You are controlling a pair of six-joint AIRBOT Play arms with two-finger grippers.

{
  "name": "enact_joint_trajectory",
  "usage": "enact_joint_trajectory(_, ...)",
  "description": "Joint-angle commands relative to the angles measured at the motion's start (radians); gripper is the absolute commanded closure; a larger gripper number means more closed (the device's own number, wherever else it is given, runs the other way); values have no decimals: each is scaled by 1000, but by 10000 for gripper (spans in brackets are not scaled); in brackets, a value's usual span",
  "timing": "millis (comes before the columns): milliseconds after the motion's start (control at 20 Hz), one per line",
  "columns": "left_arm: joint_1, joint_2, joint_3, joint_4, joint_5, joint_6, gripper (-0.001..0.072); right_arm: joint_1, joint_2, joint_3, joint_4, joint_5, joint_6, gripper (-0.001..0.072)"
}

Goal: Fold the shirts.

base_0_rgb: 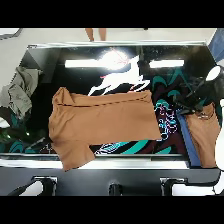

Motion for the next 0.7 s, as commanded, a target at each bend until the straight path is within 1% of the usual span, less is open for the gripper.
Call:
enact_joint_trajectory(0, 8, 31, -179, -126, 145, 61, 216, -4, 2, -77, 33, -2, -50, 283)
enact_joint_trajectory(100, 9, 29, -180, -132, 217, 61, 217, -4, 2, -81, 33, -3, -59, 283)
enact_joint_trajectory(200, 14, 28, -171, -131, 267, 87, 219, -3, 2, -82, 40, -3, -59, 284)
enact_joint_trajectory(250, 19, 28, -166, -131, 283, 101, 243, -3, 2, -82, 43, -6, -59, 284)
enact_joint_trajectory(400, 21, 23, -165, -119, 314, 105, 266, -3, 2, -101, 43, -15, -59, 284)
enact_joint_trajectory(450, 21, 15, -165, -116, 312, 105, 333, -3, 2, -122, 43, -18, -59, 284)
enact_joint_trajectory(500, 21, 5, -165, -116, 309, 104, 382, -3, 2, -156, 43, -23, -59, 283)
enact_joint_trajectory(550, 21, -1, -165, -117, 309, 100, 502, -3, 2, -196, 43, -32, -59, 283)
enact_joint_trajectory(600, 21, -3, -165, -117, 308, 100, 573, -3, 2, -235, 48, -45, -59, 281)
enact_joint_trajectory(650, 21, -2, -165, -117, 306, 101, 635, -3, 2, -273, 71, -62, -60, 259)
